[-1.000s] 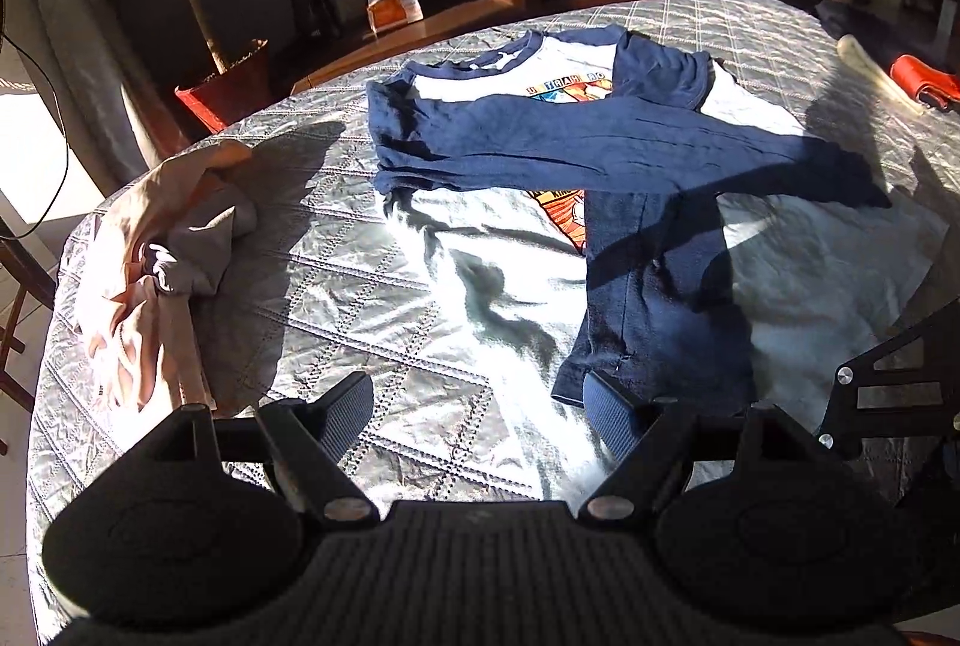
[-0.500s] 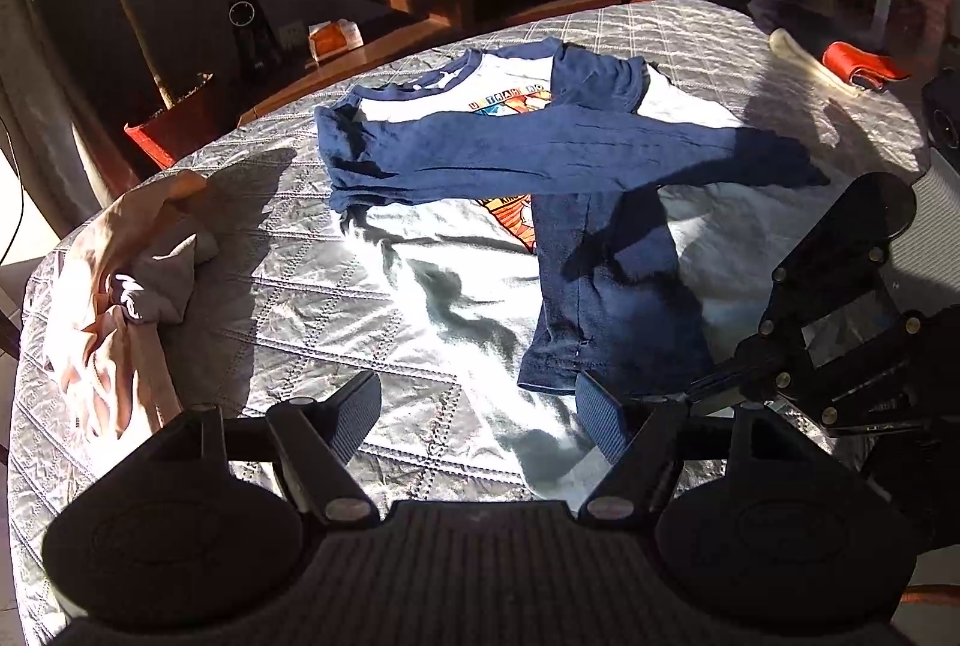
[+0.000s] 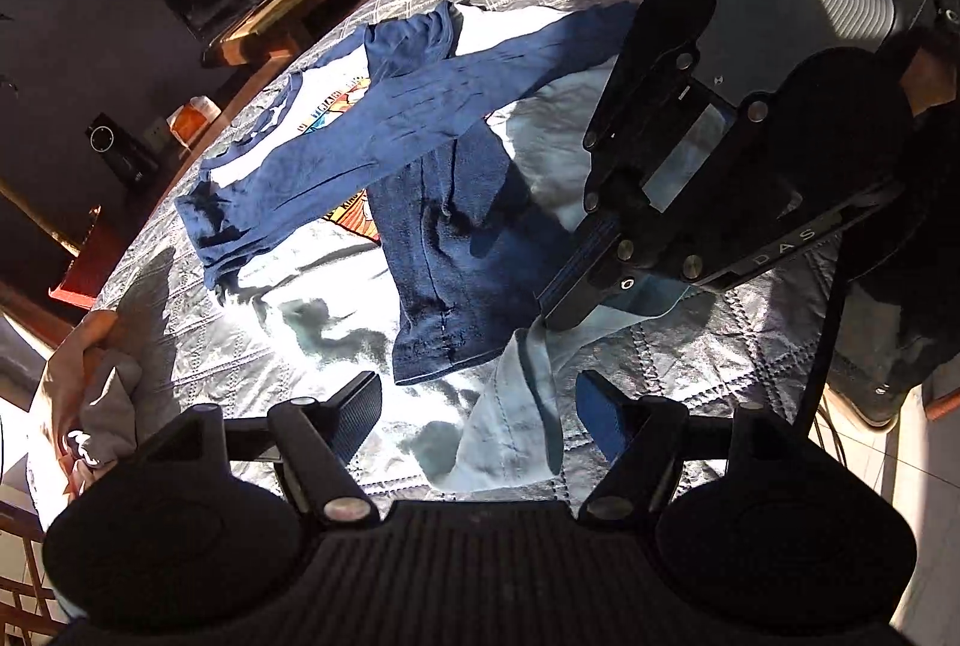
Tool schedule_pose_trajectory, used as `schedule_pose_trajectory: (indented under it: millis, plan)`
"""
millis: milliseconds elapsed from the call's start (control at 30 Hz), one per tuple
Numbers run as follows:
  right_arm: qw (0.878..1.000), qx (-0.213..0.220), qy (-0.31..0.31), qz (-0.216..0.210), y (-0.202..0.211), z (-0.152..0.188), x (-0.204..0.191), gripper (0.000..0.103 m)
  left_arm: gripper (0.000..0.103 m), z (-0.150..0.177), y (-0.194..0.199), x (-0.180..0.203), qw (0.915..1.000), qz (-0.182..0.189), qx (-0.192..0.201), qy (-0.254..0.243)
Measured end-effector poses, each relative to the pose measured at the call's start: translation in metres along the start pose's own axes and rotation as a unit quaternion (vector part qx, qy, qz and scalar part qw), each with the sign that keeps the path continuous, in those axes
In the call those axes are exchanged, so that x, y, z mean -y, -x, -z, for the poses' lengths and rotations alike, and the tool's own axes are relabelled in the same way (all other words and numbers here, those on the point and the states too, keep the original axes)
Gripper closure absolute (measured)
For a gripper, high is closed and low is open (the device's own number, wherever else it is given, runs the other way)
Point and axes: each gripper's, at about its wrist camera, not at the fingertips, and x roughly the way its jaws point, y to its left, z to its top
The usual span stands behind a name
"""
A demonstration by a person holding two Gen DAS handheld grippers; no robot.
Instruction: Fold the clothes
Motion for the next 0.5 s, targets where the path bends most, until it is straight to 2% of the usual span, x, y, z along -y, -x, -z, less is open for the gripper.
schedule_pose_trajectory:
  millis: [167, 267, 367, 433, 500]
  plan:
    - [1.000, 0.005, -0.013, -0.001, 0.001, 0.000, 0.004, 0.102, 0.036, -0.001, -0.009, 0.010, 0.9991, -0.011, -0.014, -0.038]
    - [1.000, 0.007, -0.013, -0.001, 0.001, 0.000, 0.004, 0.102, 0.044, 0.000, -0.014, 0.013, 0.9985, -0.012, -0.022, -0.049]
    - [1.000, 0.007, -0.013, -0.002, 0.002, 0.000, 0.004, 0.102, 0.057, 0.000, -0.017, 0.009, 0.9987, -0.014, -0.026, -0.041]
    - [1.000, 0.007, -0.014, -0.003, 0.002, 0.001, 0.004, 0.101, 0.078, 0.000, -0.019, 0.006, 0.9990, -0.006, -0.029, -0.035]
    - [1.000, 0.004, -0.016, -0.007, 0.002, 0.001, 0.005, 0.099, 0.084, 0.000, -0.019, 0.006, 0.9990, 0.000, -0.029, -0.034]
